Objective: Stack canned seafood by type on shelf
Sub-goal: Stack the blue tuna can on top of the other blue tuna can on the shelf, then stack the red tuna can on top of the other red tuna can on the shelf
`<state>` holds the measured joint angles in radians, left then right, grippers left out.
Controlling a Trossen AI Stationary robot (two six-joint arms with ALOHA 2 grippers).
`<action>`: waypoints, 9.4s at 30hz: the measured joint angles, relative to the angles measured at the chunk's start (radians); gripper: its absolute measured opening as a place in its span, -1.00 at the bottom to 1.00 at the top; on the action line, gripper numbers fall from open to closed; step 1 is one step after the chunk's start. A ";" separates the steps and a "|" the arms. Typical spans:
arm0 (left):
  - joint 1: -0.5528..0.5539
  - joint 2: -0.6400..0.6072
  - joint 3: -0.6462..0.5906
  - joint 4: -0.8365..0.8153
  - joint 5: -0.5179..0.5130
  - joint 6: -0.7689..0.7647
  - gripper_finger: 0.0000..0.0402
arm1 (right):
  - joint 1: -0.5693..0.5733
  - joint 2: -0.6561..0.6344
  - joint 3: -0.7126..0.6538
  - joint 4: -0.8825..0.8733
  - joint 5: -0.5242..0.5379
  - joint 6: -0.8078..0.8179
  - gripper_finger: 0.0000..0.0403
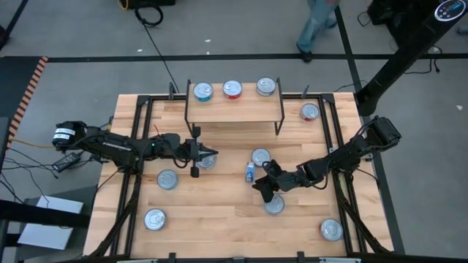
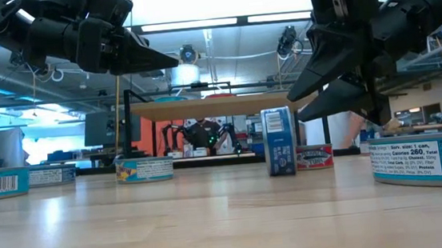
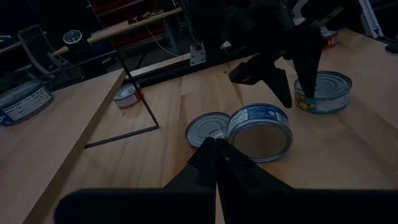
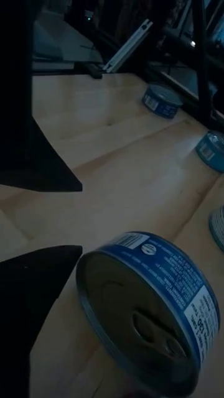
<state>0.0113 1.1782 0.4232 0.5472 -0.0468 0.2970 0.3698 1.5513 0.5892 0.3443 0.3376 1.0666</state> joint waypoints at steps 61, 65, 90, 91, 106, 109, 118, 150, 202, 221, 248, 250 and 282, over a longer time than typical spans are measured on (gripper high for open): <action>0.000 0.000 0.000 -0.001 0.000 0.005 -0.97 | -0.149 0.001 0.158 -0.369 0.102 -0.431 -0.97; 0.000 0.000 0.000 -0.001 0.000 0.005 -0.97 | -0.170 0.001 0.157 -0.342 0.082 -0.468 -0.96; 0.000 0.000 0.001 -0.003 0.000 0.007 -0.97 | -0.053 0.026 0.477 -0.744 0.185 -0.444 -0.07; 0.000 0.000 0.001 -0.003 0.000 0.006 -0.97 | -0.048 0.039 0.477 -0.744 0.185 -0.435 -0.01; 0.000 0.000 0.001 -0.007 0.000 0.006 -0.97 | -0.057 0.137 0.476 -0.798 0.212 -0.396 0.39; 0.000 0.000 0.001 -0.007 0.000 0.006 -0.97 | -0.063 0.148 0.476 -0.792 0.211 -0.398 0.36; 0.000 0.000 0.001 -0.016 0.000 0.006 -0.97 | -0.074 0.178 0.475 -0.770 0.171 -0.413 0.16; 0.000 0.000 0.001 -0.019 0.000 0.008 -0.97 | -0.067 0.180 0.888 -1.287 0.304 -0.645 -0.24; 0.000 0.000 0.000 -0.020 0.000 0.012 -0.97 | -0.759 0.183 0.924 -1.129 0.560 -1.617 -0.22; 0.000 0.000 0.000 -0.023 0.000 0.012 -0.97 | -0.758 0.183 0.903 -1.112 0.444 -1.600 0.21; 0.000 0.000 0.000 -0.023 0.026 0.012 -0.97 | -0.799 0.181 0.924 -1.011 0.387 -1.580 0.00; 0.000 0.000 0.000 -0.023 0.026 0.012 -0.97 | -0.794 0.179 0.940 -1.011 0.345 -1.554 -0.09; 0.000 0.000 0.000 -0.022 0.026 0.012 -0.97 | -0.861 0.281 0.973 -0.783 -0.204 -1.233 -0.97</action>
<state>0.0109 1.1782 0.4235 0.5249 -0.0210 0.3092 -0.4912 1.8318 1.5622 -0.4384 0.1336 -0.1665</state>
